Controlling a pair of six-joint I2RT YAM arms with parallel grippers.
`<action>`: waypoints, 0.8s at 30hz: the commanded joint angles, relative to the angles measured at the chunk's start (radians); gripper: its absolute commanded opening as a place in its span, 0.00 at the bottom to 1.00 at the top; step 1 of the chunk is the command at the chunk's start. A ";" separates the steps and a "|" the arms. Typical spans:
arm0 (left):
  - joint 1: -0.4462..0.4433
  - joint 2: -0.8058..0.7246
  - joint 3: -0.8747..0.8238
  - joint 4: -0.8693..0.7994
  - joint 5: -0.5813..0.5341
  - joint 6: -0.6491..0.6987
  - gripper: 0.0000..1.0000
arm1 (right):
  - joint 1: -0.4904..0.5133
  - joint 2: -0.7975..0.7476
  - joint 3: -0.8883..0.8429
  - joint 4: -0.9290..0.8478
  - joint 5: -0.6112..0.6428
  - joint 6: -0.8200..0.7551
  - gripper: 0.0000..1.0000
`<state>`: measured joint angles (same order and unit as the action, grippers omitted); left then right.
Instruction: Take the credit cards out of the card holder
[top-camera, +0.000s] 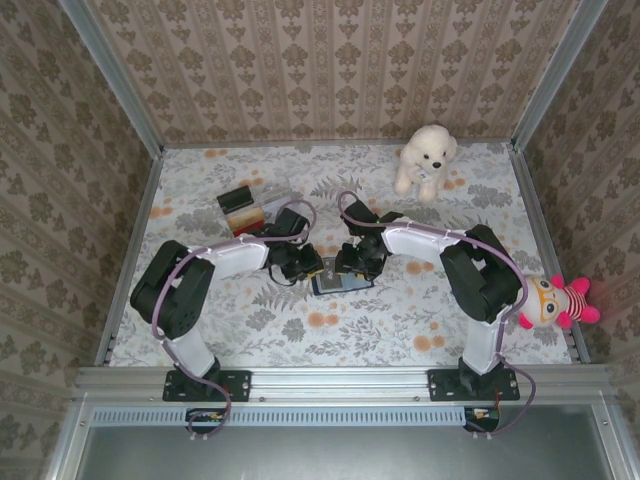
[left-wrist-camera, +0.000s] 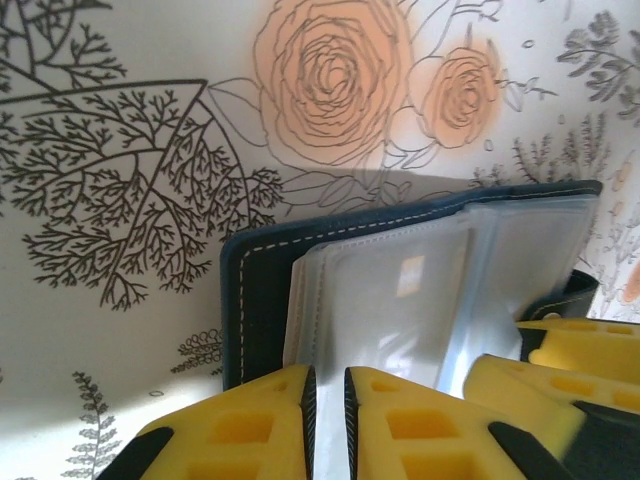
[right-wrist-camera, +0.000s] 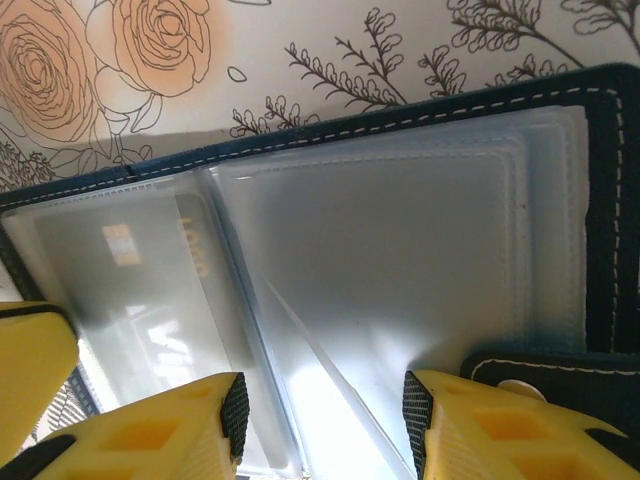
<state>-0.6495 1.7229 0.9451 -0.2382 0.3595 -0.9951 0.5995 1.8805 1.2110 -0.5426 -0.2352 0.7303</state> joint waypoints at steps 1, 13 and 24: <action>-0.008 0.014 0.025 -0.006 0.021 -0.011 0.18 | -0.003 0.033 0.007 -0.029 -0.014 -0.019 0.48; -0.024 0.047 0.043 -0.053 -0.022 0.031 0.26 | -0.004 0.040 0.002 -0.026 -0.021 -0.026 0.48; -0.025 0.021 0.056 -0.006 0.019 0.060 0.15 | -0.005 0.041 0.005 -0.028 -0.031 -0.028 0.45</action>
<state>-0.6682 1.7676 0.9710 -0.2390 0.3584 -0.9699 0.5983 1.8832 1.2110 -0.5426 -0.2470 0.7094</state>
